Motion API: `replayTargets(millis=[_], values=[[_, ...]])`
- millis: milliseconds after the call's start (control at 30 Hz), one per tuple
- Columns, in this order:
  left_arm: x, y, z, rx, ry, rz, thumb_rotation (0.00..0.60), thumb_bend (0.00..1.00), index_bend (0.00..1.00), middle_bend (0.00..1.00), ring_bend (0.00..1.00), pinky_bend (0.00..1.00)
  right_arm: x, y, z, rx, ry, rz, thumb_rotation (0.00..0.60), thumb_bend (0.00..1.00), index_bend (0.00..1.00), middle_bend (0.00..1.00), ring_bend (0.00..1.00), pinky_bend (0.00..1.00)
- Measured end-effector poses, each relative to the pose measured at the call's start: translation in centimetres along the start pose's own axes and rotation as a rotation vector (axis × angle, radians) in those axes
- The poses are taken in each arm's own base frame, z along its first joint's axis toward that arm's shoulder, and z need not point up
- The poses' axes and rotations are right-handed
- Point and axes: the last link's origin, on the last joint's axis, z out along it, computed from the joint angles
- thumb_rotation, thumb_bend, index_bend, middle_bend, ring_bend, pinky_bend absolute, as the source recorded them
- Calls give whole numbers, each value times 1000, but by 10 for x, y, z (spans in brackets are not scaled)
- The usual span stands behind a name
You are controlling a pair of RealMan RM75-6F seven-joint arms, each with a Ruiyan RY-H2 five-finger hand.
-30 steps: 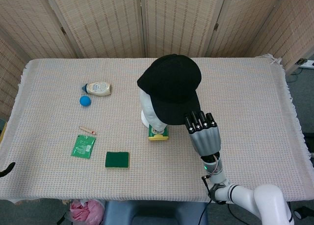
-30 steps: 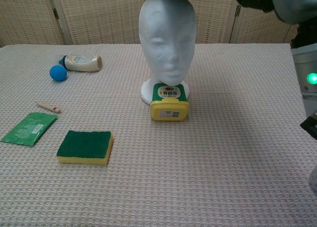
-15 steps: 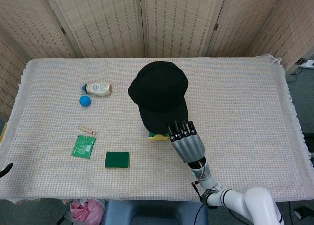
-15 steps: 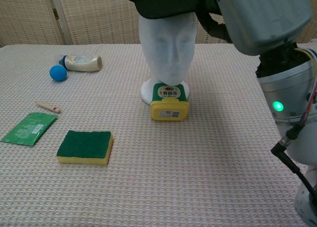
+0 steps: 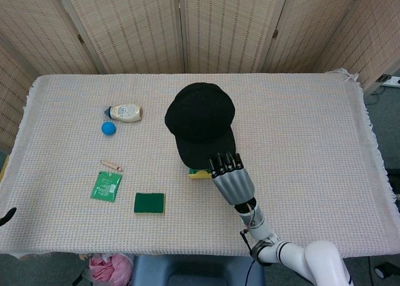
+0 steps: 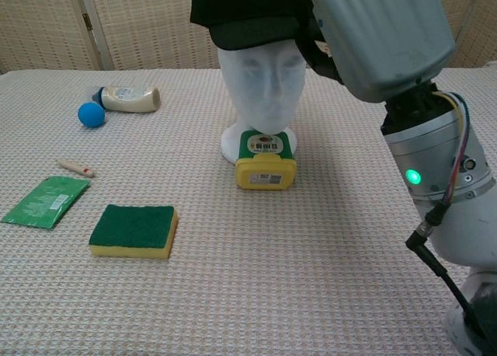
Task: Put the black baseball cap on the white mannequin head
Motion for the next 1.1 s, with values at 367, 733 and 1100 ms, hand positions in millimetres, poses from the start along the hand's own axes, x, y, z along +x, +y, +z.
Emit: replayTargets(millis=[367, 733, 1100], values=[[0, 0, 0, 2, 0, 2, 600, 245, 26, 0, 0, 132, 5, 4, -16, -33, -119, 42, 600, 210, 128, 211, 367, 676], [-1, -1, 1, 6, -1, 8, 600, 244, 26, 0, 0, 131, 46, 41, -47, -76, -271, 92, 600, 162, 52, 133, 289, 609], [-6, 9, 2, 0, 8, 38, 600, 245, 26, 0, 0, 131, 81, 137, -86, -286, -514, 205, 600, 162, 52, 64, 186, 487]])
